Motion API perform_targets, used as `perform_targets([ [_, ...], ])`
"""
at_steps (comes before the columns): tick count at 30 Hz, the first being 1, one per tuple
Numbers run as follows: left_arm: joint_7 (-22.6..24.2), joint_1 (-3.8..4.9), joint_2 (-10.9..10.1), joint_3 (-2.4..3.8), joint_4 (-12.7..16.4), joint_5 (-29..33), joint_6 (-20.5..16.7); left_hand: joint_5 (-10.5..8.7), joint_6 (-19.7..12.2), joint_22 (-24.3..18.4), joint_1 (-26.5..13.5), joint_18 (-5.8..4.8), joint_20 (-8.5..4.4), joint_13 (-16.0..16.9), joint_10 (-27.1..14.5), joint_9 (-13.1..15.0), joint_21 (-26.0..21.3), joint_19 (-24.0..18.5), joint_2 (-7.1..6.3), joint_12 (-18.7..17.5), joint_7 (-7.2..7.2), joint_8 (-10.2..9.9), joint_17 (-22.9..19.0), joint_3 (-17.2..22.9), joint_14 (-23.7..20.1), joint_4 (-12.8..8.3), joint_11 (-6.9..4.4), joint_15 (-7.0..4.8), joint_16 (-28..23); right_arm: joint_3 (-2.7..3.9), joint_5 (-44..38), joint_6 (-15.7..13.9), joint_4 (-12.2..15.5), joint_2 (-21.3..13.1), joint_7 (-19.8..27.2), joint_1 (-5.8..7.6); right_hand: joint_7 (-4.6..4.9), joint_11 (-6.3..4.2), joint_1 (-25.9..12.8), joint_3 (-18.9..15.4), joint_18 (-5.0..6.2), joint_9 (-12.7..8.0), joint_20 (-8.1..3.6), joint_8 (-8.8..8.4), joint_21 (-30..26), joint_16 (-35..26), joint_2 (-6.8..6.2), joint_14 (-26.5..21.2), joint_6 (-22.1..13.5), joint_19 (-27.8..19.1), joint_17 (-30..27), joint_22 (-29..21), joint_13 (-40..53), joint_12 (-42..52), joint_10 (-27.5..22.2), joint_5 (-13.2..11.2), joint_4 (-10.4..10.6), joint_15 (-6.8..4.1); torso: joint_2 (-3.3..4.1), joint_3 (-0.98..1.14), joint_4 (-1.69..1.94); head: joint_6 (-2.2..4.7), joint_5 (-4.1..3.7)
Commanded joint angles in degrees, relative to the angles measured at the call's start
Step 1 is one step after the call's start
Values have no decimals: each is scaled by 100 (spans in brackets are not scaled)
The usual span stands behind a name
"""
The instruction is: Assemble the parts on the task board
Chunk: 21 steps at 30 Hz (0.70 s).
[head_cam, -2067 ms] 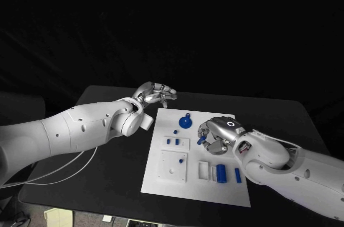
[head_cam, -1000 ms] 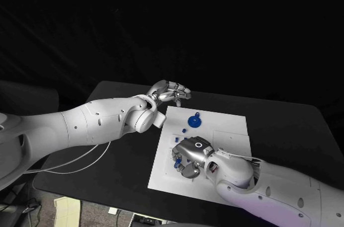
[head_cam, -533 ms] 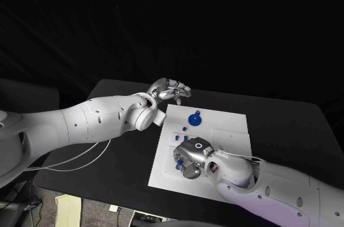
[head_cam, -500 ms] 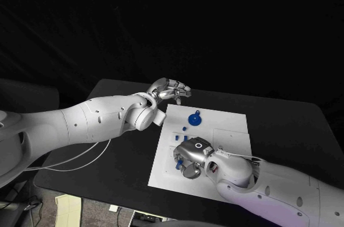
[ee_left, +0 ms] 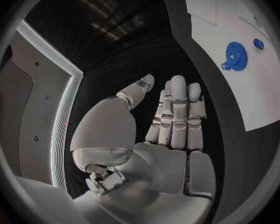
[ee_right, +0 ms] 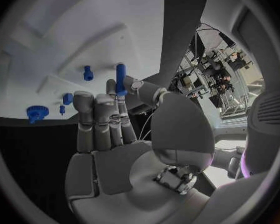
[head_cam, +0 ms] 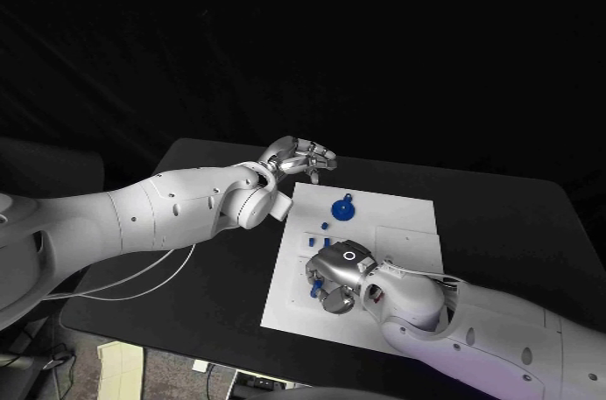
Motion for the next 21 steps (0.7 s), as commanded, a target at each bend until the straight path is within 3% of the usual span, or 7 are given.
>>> perform_targets([
  [1,43,4,9,3,0,28,68,-9,-26,8,-31,193,-20,7,-34,-10,-27,25,8,-18,28,-2,8,-20,27,12,-3,11,-28,-13,-167,92,-21,-26,-100,-15,-12,-69,-4,7,679,5,-33,17,20,32,61,-94,42,-16,9,6,8,15,231,37,-43,-129,0,-5,-2,-10,-1],
  [21,43,4,18,3,0,28,70,-9,-30,13,-33,194,-20,7,-38,-11,-31,26,11,-18,29,-1,15,-22,28,13,-2,11,-32,-17,-161,244,-23,33,-84,-16,-15,-72,-7,13,679,7,-36,19,21,33,64,-94,50,-16,10,11,14,14,238,36,-62,-131,-1,1,-2,-26,5],
])
